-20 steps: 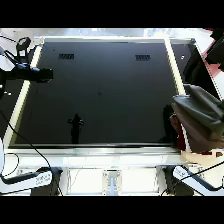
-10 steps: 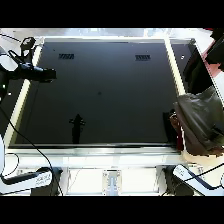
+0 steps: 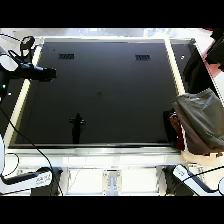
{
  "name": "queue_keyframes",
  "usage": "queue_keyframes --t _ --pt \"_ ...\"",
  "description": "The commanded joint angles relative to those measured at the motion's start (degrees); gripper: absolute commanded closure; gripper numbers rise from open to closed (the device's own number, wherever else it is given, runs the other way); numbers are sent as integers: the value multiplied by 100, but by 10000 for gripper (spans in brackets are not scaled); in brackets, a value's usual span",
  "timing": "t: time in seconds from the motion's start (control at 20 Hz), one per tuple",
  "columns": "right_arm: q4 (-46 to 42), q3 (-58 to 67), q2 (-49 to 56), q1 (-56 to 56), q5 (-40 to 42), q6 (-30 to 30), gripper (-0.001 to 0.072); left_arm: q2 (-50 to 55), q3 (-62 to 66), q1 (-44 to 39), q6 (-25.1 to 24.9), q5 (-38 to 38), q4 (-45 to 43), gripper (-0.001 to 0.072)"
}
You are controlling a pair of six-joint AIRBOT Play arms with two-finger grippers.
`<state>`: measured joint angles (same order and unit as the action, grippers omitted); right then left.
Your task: Fold the shirts.
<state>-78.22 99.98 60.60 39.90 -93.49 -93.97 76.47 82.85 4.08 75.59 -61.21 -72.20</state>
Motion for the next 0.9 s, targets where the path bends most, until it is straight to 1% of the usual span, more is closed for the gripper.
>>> queue_keyframes --t 0.0,0.1,0.25,0.4,0.55,0.85 --pt "2669 616 42 -826 1325 1038 158 20 -2 0 0 149 319 698" --pt "2535 323 269 -1838 1401 1392 158 74 -2 0 2 149 734 698" --pt "1725 -170 758 -3101 1408 1416 158 164 -2 0 0 208 1453 698" --pt "1167 -321 1287 -3871 1397 1414 158 271 -2 0 2 223 1987 698" --pt "1128 -321 1587 -4146 1401 1412 158 308 -4 2 2 162 2024 698" --pt "1176 -223 1617 -4179 1401 1399 158 326 -4 2 2 164 2022 698"
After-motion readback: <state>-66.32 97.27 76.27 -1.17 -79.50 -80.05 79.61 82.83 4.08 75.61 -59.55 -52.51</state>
